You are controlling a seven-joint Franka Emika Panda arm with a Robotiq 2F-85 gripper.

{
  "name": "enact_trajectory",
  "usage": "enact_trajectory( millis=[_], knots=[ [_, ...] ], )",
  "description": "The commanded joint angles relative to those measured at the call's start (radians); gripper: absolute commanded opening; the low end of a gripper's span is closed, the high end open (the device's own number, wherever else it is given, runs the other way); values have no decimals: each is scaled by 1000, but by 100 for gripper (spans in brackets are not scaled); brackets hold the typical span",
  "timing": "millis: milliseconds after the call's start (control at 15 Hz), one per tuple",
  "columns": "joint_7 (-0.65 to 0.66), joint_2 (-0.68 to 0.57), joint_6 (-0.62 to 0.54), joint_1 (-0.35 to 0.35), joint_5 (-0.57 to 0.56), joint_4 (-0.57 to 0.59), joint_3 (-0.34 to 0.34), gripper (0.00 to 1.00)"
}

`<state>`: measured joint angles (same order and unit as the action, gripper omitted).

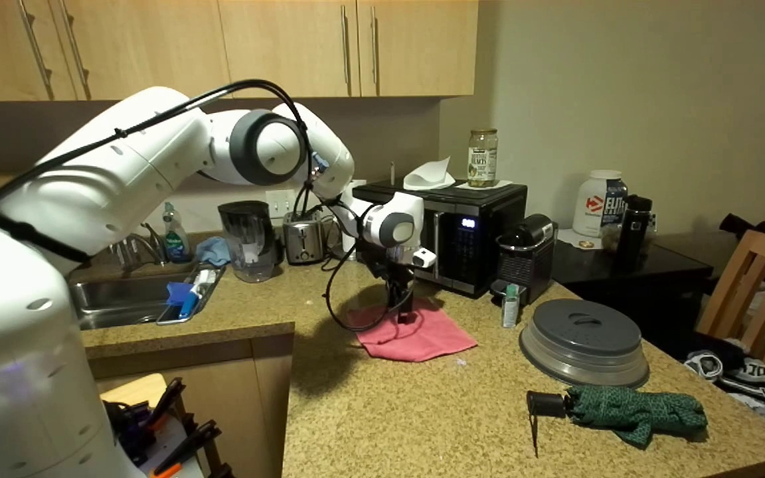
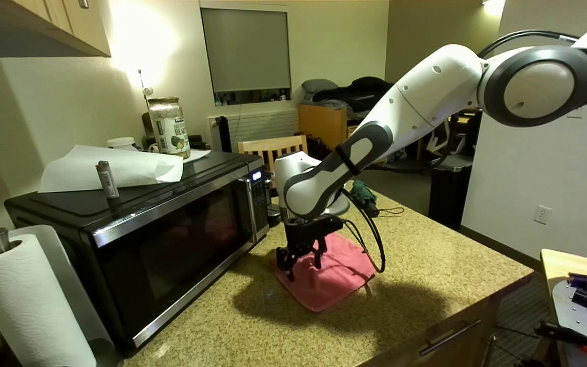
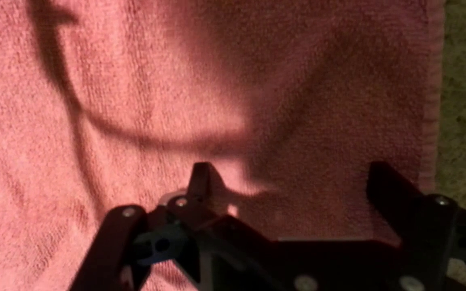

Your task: Spread the cloth on the table

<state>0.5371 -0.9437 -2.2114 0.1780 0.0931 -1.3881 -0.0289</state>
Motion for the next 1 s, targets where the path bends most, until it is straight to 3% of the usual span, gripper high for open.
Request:
enact_trajectory(
  millis=[0,467,733,933],
  knots=[
    [-36,-67,58,4,-8,133,2,100],
    [-38,-125,93,6,-6,264,3,100],
    [-30,-54,70,6,10,158,12,100],
    [-12,25,49,8,33,0,27,100]
  ],
)
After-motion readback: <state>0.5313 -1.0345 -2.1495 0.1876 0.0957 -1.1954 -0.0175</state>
